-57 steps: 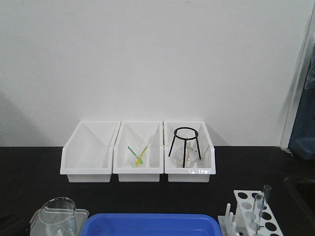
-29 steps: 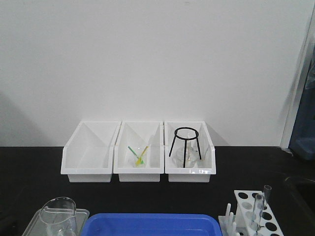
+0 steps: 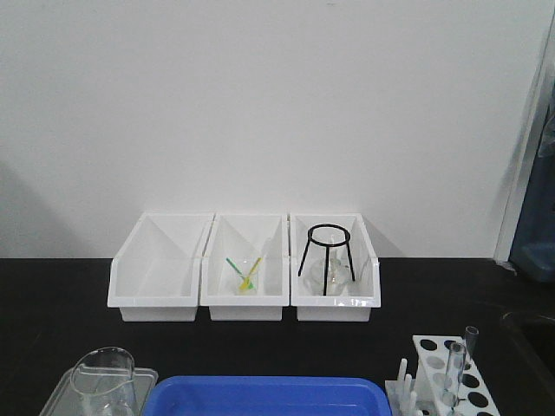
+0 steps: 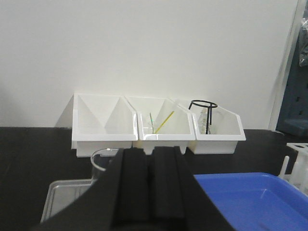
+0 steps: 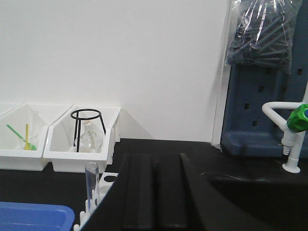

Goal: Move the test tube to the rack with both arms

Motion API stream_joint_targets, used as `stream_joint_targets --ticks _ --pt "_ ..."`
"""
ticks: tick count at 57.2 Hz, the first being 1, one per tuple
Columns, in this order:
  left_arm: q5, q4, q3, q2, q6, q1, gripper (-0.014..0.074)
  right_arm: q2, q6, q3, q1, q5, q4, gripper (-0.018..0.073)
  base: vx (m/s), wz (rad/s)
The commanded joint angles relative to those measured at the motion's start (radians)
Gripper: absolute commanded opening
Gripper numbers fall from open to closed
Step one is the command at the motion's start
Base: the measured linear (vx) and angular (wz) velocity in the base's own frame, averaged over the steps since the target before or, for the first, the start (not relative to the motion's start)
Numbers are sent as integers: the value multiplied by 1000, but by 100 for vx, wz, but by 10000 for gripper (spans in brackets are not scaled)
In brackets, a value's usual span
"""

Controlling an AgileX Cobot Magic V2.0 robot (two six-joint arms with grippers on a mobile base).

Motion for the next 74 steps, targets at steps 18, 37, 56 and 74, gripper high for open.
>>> stream_joint_targets --ticks 18,37,56,74 --pt "20 -21 -17 -22 -1 11 -7 9 -9 -30 -4 -77 -9 -8 0 0" --pt "52 -39 -17 -22 32 11 -7 9 -9 -30 -4 -76 -9 -8 0 0" --pt "142 -615 -17 -22 721 11 -7 9 -9 -30 -4 -83 -9 -8 0 0" --pt "146 -667 -18 -22 844 11 -7 9 -9 -30 -4 -83 -9 -8 0 0"
